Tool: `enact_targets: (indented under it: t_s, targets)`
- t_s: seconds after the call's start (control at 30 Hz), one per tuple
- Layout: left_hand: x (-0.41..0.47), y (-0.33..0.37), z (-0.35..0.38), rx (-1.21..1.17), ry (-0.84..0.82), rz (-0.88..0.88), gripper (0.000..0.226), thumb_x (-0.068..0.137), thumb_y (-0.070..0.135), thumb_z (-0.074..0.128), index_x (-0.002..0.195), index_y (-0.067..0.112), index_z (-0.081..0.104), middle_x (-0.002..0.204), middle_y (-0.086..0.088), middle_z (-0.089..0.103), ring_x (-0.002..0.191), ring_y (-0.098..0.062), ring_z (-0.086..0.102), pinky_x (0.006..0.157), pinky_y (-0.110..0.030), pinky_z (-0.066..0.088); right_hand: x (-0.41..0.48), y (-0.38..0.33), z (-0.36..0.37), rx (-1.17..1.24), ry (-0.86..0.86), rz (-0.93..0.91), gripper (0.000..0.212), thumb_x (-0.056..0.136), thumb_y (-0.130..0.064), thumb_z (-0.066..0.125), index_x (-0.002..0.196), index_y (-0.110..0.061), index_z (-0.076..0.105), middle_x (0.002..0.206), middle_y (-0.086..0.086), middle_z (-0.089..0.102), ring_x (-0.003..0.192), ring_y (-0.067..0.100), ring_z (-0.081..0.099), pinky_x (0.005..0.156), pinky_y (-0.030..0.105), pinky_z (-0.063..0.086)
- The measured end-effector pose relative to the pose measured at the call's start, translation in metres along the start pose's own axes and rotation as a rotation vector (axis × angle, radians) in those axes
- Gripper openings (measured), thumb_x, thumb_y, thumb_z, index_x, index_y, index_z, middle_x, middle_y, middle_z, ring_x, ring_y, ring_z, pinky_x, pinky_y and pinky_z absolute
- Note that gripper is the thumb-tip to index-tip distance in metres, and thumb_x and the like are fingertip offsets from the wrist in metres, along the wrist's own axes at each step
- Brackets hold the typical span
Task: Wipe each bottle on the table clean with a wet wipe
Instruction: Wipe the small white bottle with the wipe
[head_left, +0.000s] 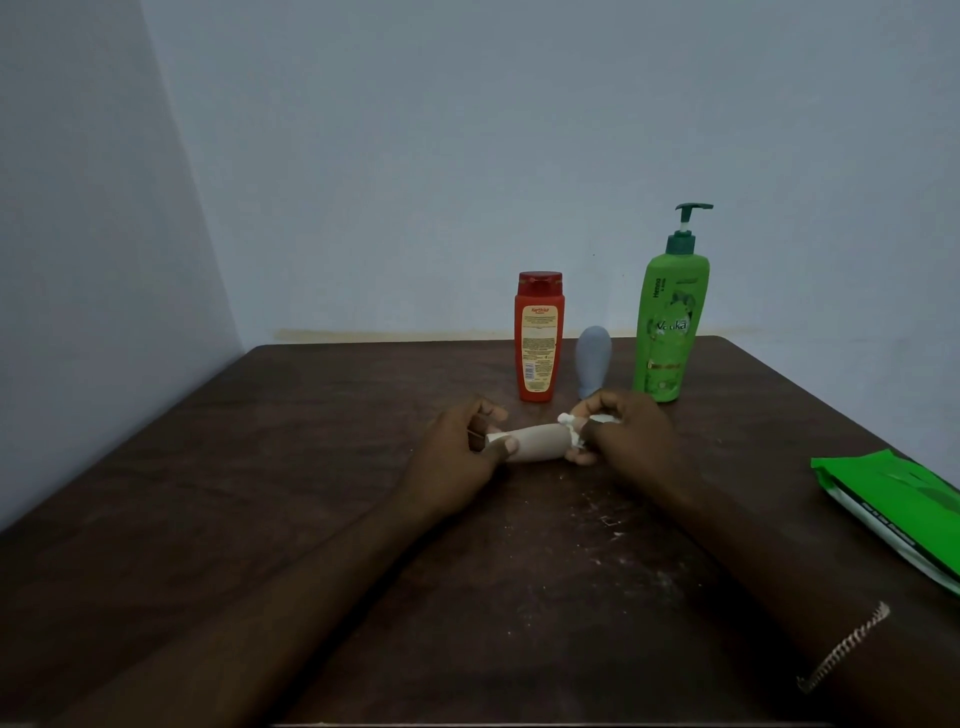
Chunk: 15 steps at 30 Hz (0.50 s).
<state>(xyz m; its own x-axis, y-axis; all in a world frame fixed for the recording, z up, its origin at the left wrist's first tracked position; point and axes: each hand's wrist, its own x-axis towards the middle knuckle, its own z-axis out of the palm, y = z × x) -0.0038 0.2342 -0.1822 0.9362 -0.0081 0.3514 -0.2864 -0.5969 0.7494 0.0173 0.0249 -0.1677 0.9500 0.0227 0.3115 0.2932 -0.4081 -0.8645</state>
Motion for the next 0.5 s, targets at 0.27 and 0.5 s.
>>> enact_targets:
  t_s: [0.27,0.5]
  targets:
    - [0.0053,0.0039,-0.0054,0.283,-0.202,-0.01,0.042,0.083,0.032,0.079,0.121,0.023,0.065,0.118,0.006,0.065,0.092,-0.002,0.055,0.075,-0.017,0.046,-0.0036,-0.0038,-0.0023,-0.022,-0.06,0.03,0.009,0.089,-0.004,0.063,0.082,-0.005,0.068,0.076,0.014,0.073,0.066,0.024,0.074,0.065,0.04,0.062]
    - [0.0079,-0.0017,-0.0032,0.307,-0.167,-0.072,0.042,0.079,0.043,0.081,0.111,0.022,0.064,0.103,0.007,0.065,0.087,-0.005,0.058,0.066,-0.02,0.045,-0.0024,0.0002,-0.0037,-0.043,-0.02,0.02,0.01,0.087,-0.007,0.066,0.079,-0.01,0.071,0.071,0.008,0.074,0.065,0.023,0.073,0.066,0.043,0.062]
